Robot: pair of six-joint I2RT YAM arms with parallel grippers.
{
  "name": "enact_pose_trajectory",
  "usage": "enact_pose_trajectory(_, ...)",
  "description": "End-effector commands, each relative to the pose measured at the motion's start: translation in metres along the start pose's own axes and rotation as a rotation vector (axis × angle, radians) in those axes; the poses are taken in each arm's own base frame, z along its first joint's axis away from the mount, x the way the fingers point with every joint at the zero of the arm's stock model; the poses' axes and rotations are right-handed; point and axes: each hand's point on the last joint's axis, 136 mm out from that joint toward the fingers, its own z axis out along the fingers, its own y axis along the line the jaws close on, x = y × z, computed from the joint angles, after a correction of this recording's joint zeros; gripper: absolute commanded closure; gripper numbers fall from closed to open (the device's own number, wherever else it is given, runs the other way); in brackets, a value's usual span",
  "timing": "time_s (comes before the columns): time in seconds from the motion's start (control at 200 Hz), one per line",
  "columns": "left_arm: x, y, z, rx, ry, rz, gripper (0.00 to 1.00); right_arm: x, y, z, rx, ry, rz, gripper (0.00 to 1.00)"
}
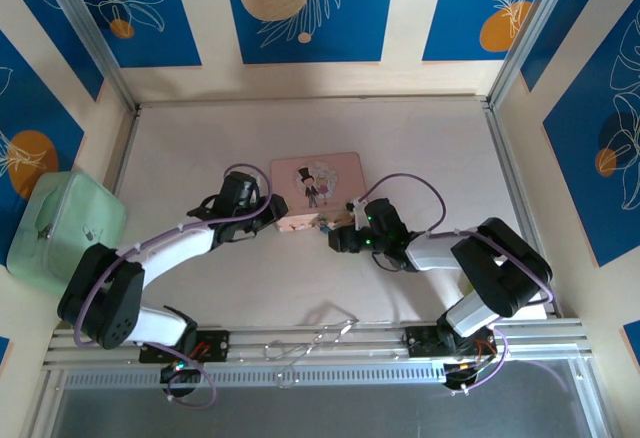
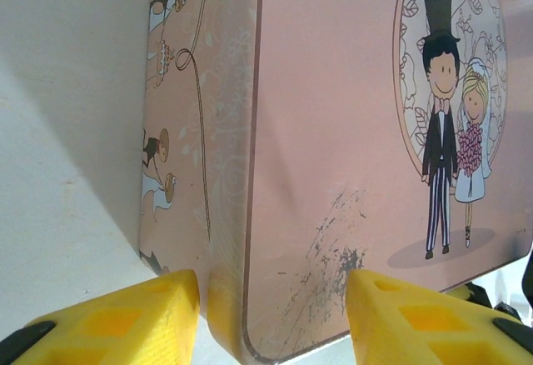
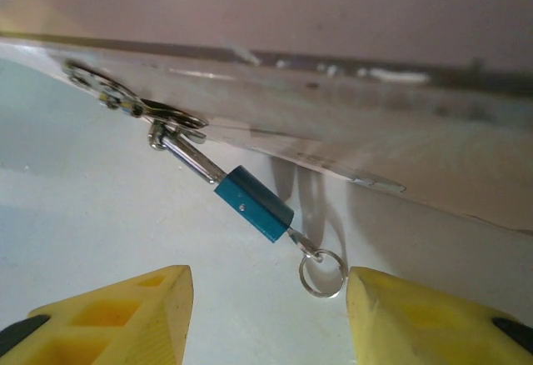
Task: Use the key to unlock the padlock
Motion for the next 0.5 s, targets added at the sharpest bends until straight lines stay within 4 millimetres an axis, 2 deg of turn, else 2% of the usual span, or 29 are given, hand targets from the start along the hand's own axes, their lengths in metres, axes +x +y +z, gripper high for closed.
enact_pose_trajectory(0.0,0.002,-0.003,0.000,0.007,0.017,0.022,0.50,-0.016,0.006,0.006,-0.011,-0.030,-0.072,0.48)
enact_pose_trajectory(0.095,0.002,-0.003,0.002,0.008,0.019,0.019,0.50,-0.016,0.003,0.011,0.006,-0.028,-0.088,0.49)
enact_pose_trajectory(0.315,-0.001,-0.005,0.005,0.016,0.014,0.005,0.50,-0.007,0.011,0.023,-0.012,0.017,-0.133,0.51)
enact_pose_trajectory(0.495,0.001,-0.006,0.007,0.022,0.020,-0.001,0.51,-0.005,0.014,0.026,-0.023,0.030,-0.138,0.53)
